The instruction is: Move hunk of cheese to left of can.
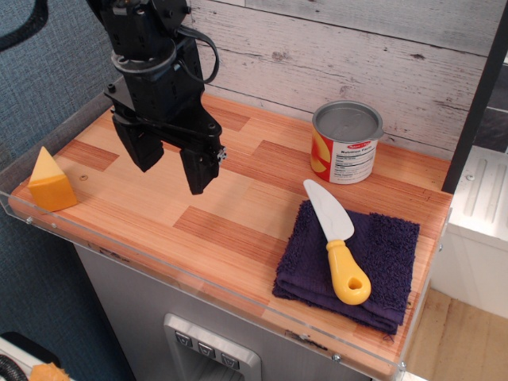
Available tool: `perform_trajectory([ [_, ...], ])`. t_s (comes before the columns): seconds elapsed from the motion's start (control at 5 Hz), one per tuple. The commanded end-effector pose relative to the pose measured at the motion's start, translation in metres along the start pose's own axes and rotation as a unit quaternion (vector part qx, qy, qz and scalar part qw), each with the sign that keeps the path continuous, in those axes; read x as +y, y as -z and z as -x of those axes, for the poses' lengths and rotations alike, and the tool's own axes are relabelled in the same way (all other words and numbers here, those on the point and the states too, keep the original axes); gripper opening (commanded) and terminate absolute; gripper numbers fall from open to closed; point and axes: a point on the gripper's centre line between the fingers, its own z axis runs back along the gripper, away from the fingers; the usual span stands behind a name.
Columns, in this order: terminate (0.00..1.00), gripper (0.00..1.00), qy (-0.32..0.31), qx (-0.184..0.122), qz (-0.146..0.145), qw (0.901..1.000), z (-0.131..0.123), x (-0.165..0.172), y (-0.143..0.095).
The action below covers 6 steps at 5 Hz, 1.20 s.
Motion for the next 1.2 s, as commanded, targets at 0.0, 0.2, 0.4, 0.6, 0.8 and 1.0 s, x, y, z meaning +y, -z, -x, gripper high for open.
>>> perform_trajectory([
  [0.0, 0.0, 1.0, 0.0, 0.0, 0.0, 1.0, 0.0, 0.0, 0.0],
  [0.2, 0.0, 1.0, -0.053, 0.008, -0.014, 0.9985, -0.001, 0.022, 0.004],
  [0.4, 0.0, 1.0, -0.101, 0.011, -0.046, 0.9937, 0.0, 0.051, 0.006],
  [0.6, 0.0, 1.0, -0.157, 0.005, -0.07, 0.9852, 0.009, 0.08, 0.002],
  [0.8, 0.0, 1.0, -0.214, 0.009, -0.101, 0.9715, 0.02, 0.104, -0.001],
  [1.0, 0.0, 1.0, -0.261, 0.01, -0.101, 0.9599, 0.028, 0.127, 0.004],
])
